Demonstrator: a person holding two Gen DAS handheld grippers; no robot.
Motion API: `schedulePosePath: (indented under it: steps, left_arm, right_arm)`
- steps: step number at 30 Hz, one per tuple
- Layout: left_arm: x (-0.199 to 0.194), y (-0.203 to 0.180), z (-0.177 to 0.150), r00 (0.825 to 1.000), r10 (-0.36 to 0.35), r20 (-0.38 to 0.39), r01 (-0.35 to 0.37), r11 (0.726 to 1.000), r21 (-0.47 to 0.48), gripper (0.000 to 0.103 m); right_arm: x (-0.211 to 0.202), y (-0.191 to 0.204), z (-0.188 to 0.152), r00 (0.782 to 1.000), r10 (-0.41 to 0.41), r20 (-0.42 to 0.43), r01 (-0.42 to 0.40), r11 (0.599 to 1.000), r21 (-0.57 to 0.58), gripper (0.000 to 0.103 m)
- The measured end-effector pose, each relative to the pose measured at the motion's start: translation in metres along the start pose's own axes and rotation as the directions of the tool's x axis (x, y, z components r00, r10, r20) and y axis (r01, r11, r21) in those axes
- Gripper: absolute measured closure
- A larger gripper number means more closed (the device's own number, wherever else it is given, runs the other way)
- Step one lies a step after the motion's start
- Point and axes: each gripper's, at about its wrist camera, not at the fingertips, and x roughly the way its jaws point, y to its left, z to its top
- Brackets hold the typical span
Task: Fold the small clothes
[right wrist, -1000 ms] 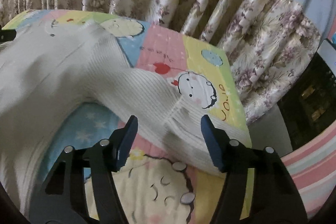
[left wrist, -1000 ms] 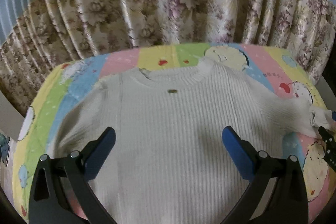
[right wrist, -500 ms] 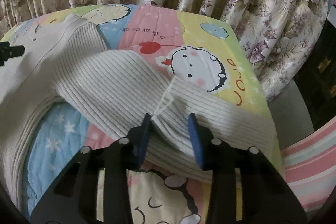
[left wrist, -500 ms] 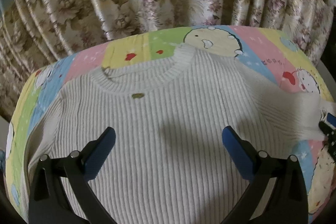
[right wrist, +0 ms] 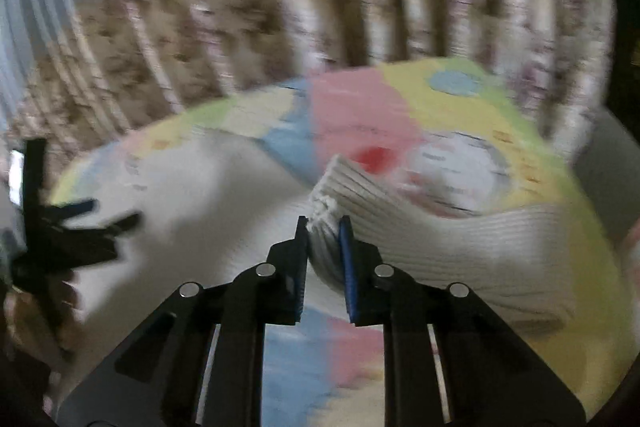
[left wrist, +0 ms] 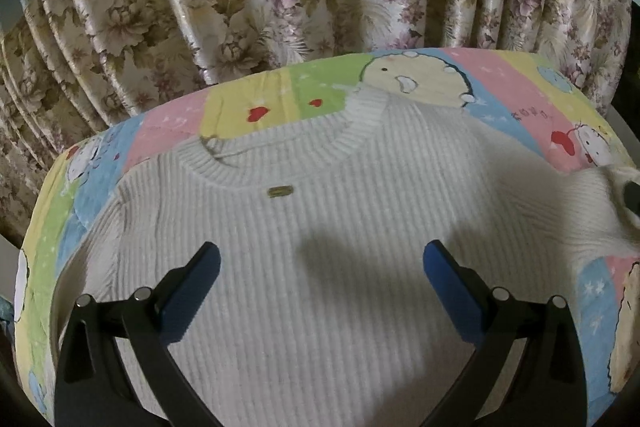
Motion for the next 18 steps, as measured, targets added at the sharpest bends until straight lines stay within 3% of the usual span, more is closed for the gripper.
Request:
schedulePosePath:
  steps: [3,8,11,13,16,17,18]
  left_arm:
    - [-0.005,0.023,-0.003,1.000,0.011,-0.010,-0.011,0.999,-0.030,0.001]
    - [-0.014,0.074,-0.011,0.995,0.101,-0.024,-0.103,0.992,-0.074,0.001]
    - [-0.016,0.108,-0.018,0.992,0.119,-0.046,-0.124,0.984,-0.132,0.001]
    - [-0.015,0.123,-0.025,0.993,0.100,-0.066,-0.110,0.979,-0.170,0.001]
    - [-0.015,0.126,-0.030,0.994,0.078,-0.077,-0.091,0.979,-0.184,0.001]
    - [-0.016,0.123,-0.031,0.995,0.072,-0.074,-0.084,0.980,-0.181,0.001]
    - [-0.018,0.117,-0.030,0.996,0.054,-0.070,-0.065,0.982,-0.177,0.001]
  right_arm:
    - [0.022,0.042,0.007,0.993,0.112,-0.027,-0.113,0.993,-0.031,0.087]
    - [0.058,0.125,0.010,0.956,0.269,-0.115,-0.282,0.953,-0.111,0.087]
    - [0.086,0.160,-0.001,0.928,0.293,-0.229,-0.330,0.932,-0.147,0.087]
    - [0.098,0.169,-0.010,0.922,0.269,-0.279,-0.322,0.932,-0.167,0.086]
    - [0.095,0.172,-0.018,0.918,0.258,-0.302,-0.325,0.925,-0.195,0.072]
    - [0.083,0.172,-0.017,0.924,0.256,-0.285,-0.323,0.921,-0.217,0.061]
    - [0.074,0.171,-0.017,0.932,0.248,-0.265,-0.312,0.920,-0.236,0.056]
